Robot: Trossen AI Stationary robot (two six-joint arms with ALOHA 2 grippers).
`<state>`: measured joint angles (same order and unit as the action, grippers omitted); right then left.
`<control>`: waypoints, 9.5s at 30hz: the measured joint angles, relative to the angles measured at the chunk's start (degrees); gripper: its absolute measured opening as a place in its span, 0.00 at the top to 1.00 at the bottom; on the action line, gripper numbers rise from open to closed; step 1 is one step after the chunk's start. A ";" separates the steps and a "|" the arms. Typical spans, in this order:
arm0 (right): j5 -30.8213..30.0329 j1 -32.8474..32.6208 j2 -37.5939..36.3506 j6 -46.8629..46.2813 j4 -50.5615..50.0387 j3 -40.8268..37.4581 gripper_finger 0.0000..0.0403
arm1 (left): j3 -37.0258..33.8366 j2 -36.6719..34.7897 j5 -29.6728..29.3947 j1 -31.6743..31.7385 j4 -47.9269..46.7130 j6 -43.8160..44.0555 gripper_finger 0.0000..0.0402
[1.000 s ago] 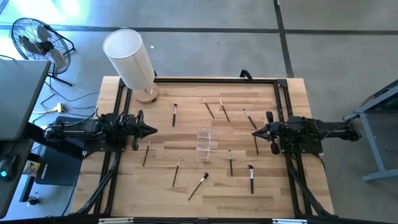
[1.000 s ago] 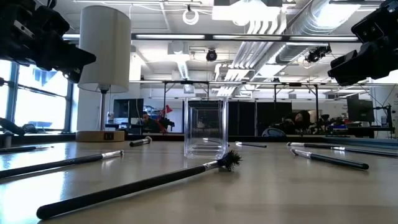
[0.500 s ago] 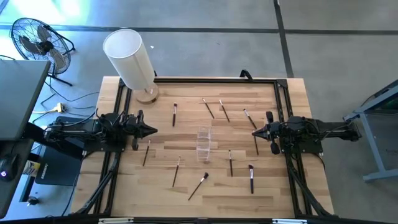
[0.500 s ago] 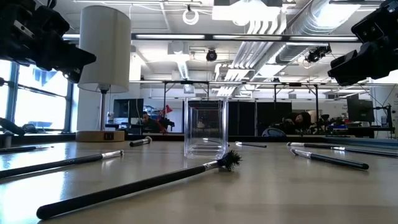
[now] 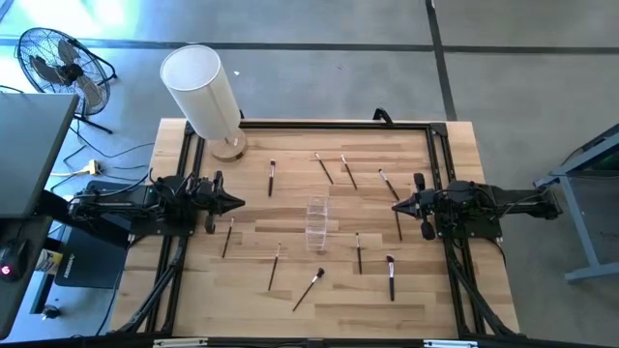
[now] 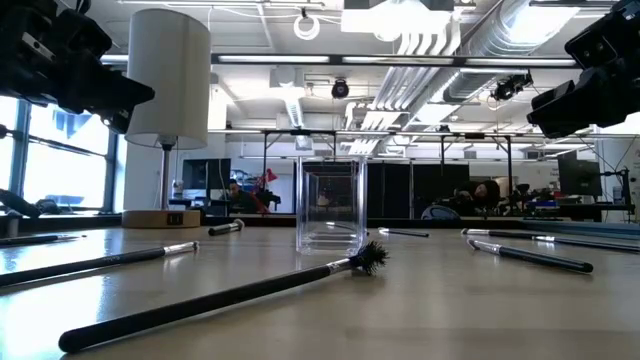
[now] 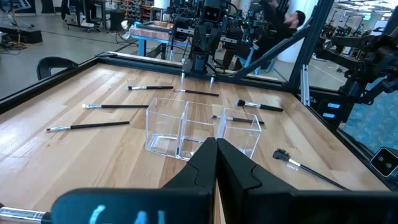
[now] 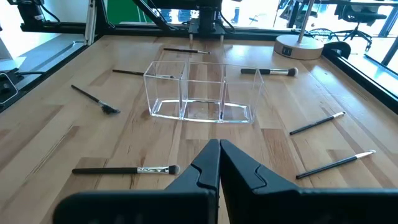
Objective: Pick & Place Makeup Brushes
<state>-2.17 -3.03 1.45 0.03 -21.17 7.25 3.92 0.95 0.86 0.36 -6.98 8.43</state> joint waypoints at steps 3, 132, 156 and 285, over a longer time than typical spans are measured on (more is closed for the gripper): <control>0.01 0.01 0.01 0.00 0.00 0.00 0.99 | 0.00 -0.01 0.00 0.00 0.01 0.00 1.00; 1.42 41.29 90.78 -9.31 -29.07 52.78 1.00 | 0.01 0.00 -0.01 0.00 0.01 0.00 1.00; -11.91 11.05 80.13 -14.04 36.42 48.48 1.00 | 0.01 -0.01 0.00 0.00 0.01 0.00 1.00; -20.85 -6.77 70.63 -56.53 -37.97 42.58 0.98 | 29.82 62.26 1.29 0.00 -47.55 63.06 0.69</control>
<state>-23.03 -9.80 72.07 -56.49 -59.13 49.82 33.74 63.21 2.16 0.36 -54.53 71.49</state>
